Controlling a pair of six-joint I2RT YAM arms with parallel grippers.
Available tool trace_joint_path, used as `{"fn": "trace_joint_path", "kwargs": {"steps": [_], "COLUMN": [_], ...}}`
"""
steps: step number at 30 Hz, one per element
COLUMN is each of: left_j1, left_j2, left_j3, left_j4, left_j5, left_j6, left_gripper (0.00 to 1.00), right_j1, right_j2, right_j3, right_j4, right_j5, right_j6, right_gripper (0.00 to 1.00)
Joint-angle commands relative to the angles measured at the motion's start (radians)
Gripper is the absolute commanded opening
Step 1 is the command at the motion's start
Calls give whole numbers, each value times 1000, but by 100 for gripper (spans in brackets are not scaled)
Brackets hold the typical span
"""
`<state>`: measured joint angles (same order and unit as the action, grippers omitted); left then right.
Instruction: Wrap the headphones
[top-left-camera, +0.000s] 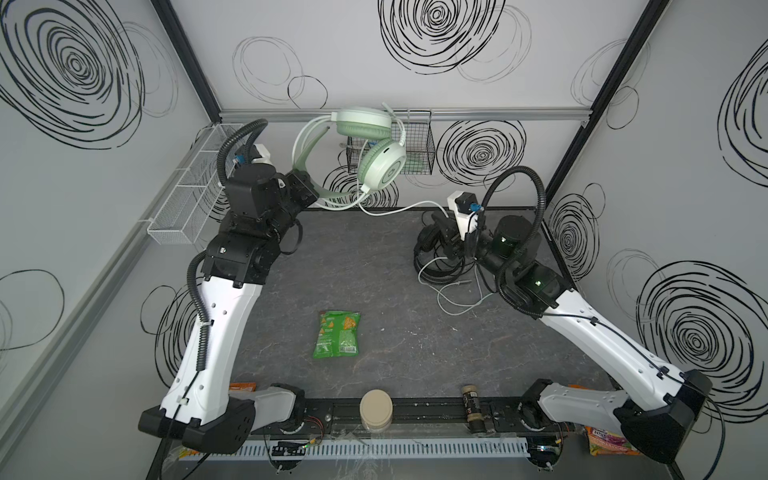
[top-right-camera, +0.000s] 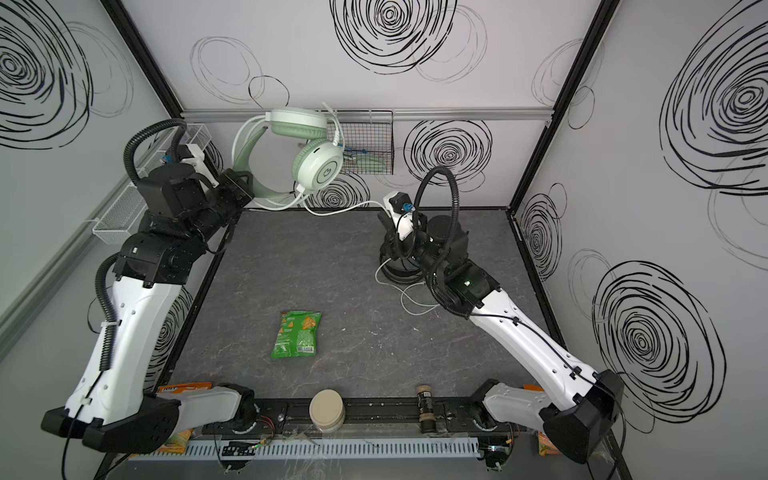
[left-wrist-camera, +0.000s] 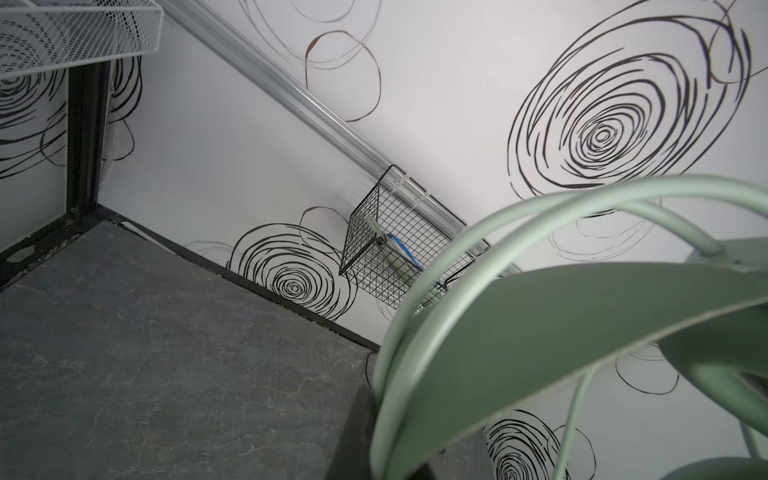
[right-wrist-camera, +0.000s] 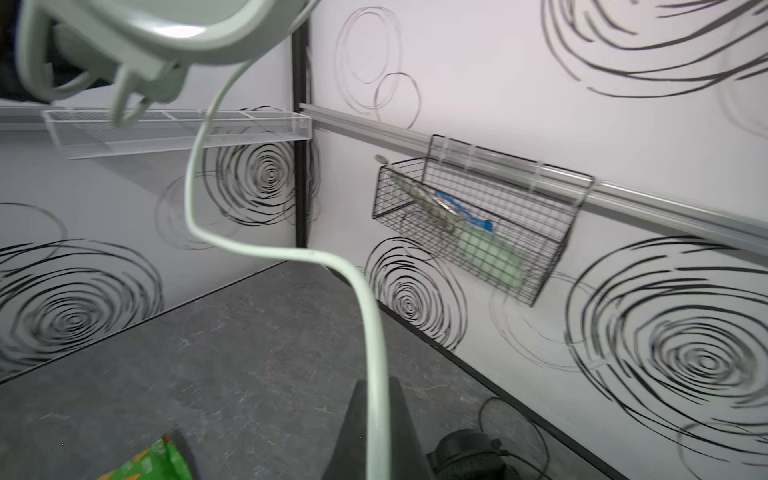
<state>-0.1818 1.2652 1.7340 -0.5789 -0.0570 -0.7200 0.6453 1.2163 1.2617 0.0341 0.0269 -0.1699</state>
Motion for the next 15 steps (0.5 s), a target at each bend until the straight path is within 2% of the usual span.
{"fn": "trace_joint_path", "kwargs": {"steps": [1,4,7,10,12,15], "left_j1": [35,42,42,39,35,14], "left_j2": [-67,-96,-160,-253,-308,-376], "left_j3": [-72,-150,-281,-456,-554,-655], "left_j4": [125,137,199,384,535,749], "left_j5": [174,270,366,473,543,589], "left_j6": [-59,-61,-85,-144,-194,-255], "left_gripper": [0,0,0,0,0,0], "right_j1": [-75,-129,-152,-170,-196,-216], "right_j2": [54,141,236,312,352,397], "right_j3": [122,262,417,529,588,642], "right_j4": [-9,5,37,70,65,52], "right_j5": [195,286,319,309,285,250], "right_j6": [-55,-82,-137,-187,-165,-134], "right_gripper": [0,0,0,0,0,0]}}
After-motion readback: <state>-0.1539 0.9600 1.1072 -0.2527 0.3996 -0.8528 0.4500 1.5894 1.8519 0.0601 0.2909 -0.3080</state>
